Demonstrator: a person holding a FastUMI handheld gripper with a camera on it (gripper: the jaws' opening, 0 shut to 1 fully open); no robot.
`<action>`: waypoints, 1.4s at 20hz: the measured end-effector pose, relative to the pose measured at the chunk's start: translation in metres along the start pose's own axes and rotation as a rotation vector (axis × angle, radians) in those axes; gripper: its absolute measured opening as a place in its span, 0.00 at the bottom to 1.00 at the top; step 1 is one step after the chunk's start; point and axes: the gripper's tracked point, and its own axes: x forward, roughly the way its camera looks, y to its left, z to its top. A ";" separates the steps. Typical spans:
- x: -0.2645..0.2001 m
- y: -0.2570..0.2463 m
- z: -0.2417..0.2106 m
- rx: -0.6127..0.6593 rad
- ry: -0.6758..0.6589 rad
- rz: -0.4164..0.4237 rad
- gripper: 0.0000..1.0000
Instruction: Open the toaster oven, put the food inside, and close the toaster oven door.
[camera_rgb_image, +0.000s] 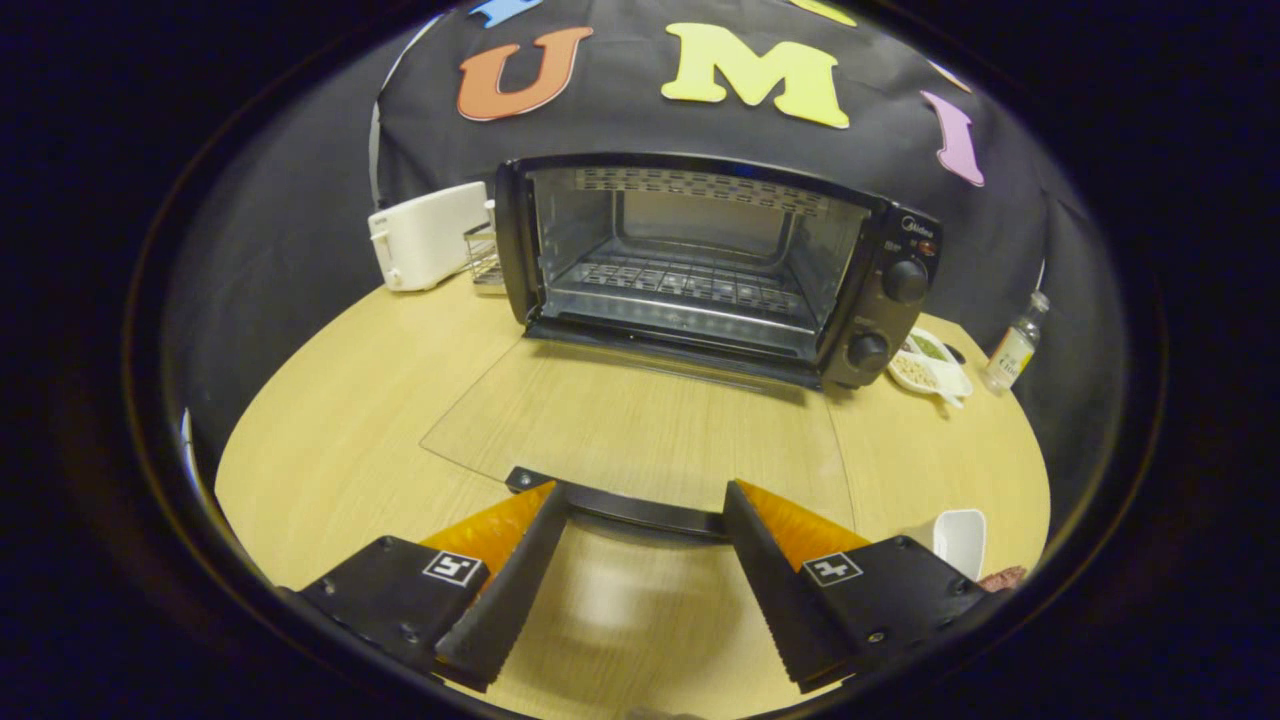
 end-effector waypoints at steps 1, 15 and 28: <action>-0.008 -0.008 0.006 0.015 -0.019 -0.006 1.00; -0.127 -0.272 -0.015 0.124 -0.049 -0.073 1.00; -0.136 -0.220 -0.099 0.588 0.261 0.513 0.67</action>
